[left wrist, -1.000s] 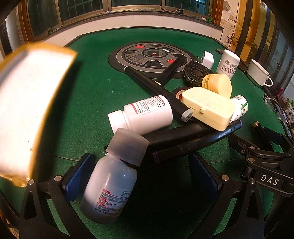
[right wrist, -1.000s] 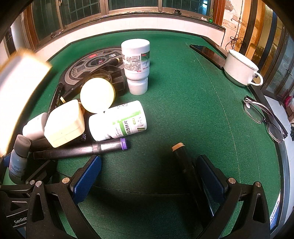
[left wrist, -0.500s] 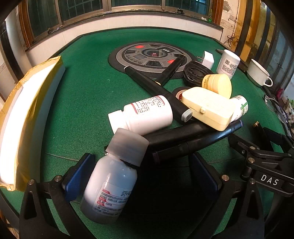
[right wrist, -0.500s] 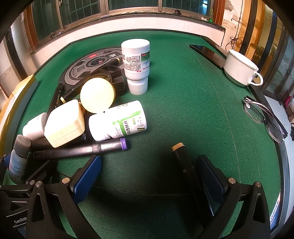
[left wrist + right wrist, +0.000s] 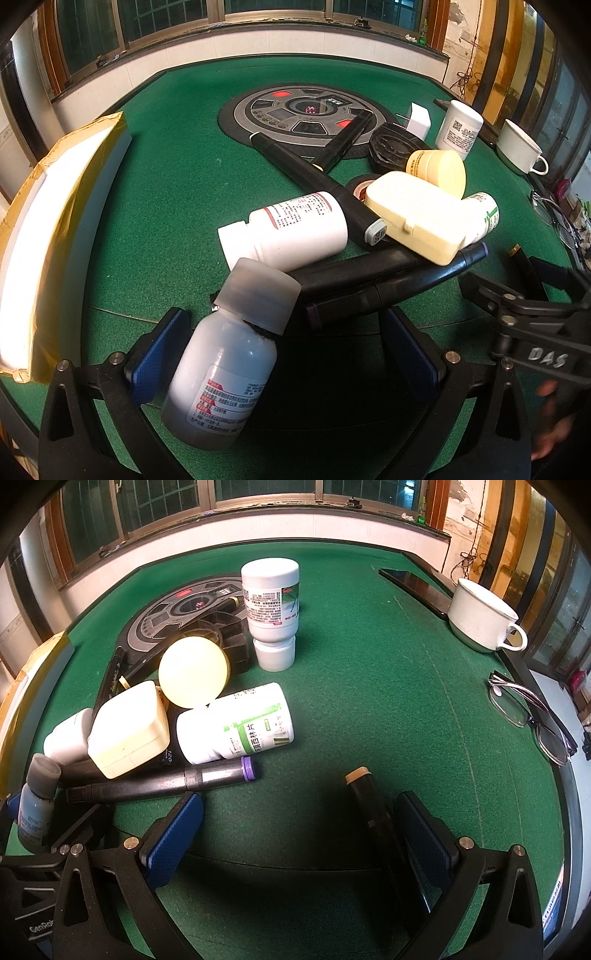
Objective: Organize rigid objects
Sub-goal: 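Grasp the grey-capped white bottle with the left gripper while the right grasps a black marker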
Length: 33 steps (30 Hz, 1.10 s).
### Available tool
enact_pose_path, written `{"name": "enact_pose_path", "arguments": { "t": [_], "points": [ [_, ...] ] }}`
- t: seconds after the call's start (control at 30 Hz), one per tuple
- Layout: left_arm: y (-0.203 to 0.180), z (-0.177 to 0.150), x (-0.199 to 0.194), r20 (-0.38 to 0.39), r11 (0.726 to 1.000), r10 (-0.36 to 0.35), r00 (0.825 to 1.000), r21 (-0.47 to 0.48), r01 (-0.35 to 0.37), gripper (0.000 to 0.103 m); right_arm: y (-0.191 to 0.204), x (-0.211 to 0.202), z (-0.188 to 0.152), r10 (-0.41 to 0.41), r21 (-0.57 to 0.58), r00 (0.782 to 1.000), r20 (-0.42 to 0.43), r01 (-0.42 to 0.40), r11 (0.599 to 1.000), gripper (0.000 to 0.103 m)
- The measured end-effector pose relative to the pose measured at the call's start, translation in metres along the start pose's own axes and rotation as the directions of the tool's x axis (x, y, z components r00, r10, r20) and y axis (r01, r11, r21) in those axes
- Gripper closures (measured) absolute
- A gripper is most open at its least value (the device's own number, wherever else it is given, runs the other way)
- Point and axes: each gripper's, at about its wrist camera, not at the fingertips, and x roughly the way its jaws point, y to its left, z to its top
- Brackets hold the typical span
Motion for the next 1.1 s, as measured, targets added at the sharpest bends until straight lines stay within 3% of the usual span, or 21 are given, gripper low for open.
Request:
{"name": "enact_pose_path", "arguments": {
  "t": [0.03,0.1,0.17,0.27,0.4,0.5,0.53,0.57,0.67,0.8,1.1],
  "points": [
    [0.000,0.000,0.000,0.000,1.000,-0.002,1.000,0.007,0.002,0.000,-0.001,0.000,0.004,0.011,-0.018,0.999,-0.033,-0.011,1.000,0.003],
    [0.003,-0.003,-0.002,-0.005,0.999,-0.028,1.000,0.038,0.028,0.000,-0.009,-0.012,0.007,0.041,-0.036,0.999,-0.023,-0.042,0.998,0.018],
    [0.006,-0.005,-0.005,-0.029,0.997,-0.045,0.999,0.059,0.046,0.000,-0.015,-0.030,0.013,0.106,-0.080,0.994,-0.005,-0.106,0.991,0.019],
    [0.009,-0.010,-0.016,-0.060,0.988,-0.111,0.992,0.097,0.116,0.002,-0.030,-0.063,0.009,0.135,-0.113,0.989,0.059,-0.127,0.985,0.019],
    [0.019,-0.013,-0.044,-0.056,0.963,-0.220,0.974,0.148,0.226,0.007,-0.053,-0.089,-0.011,0.184,-0.119,0.980,0.071,-0.175,0.977,0.019],
    [0.037,-0.010,-0.060,-0.042,0.946,-0.289,0.956,0.138,0.292,0.015,-0.067,-0.097,-0.031,0.210,-0.122,0.977,0.050,-0.202,0.972,0.029],
    [0.041,-0.009,-0.062,-0.051,0.939,-0.306,0.951,0.146,0.310,0.023,-0.070,-0.096,-0.035,0.211,-0.117,0.977,0.038,-0.205,0.972,0.029],
    [0.042,-0.007,-0.063,-0.060,0.929,-0.328,0.943,0.162,0.333,0.038,-0.074,-0.095,-0.039,0.215,-0.109,0.976,0.024,-0.211,0.971,0.030],
    [0.040,0.001,-0.062,-0.098,0.912,-0.325,0.941,0.230,0.339,0.047,-0.081,-0.087,-0.044,0.245,-0.088,0.969,-0.016,-0.245,0.965,0.050],
    [0.048,0.004,-0.060,-0.133,0.910,-0.338,0.932,0.208,0.360,0.047,-0.086,-0.088,-0.048,0.229,-0.085,0.973,-0.022,-0.230,0.970,0.050],
    [0.041,-0.002,-0.036,-0.190,0.929,-0.282,0.940,0.190,0.317,0.049,-0.087,-0.084,-0.044,0.240,-0.051,0.970,-0.029,-0.241,0.969,0.050]
  ]
}}
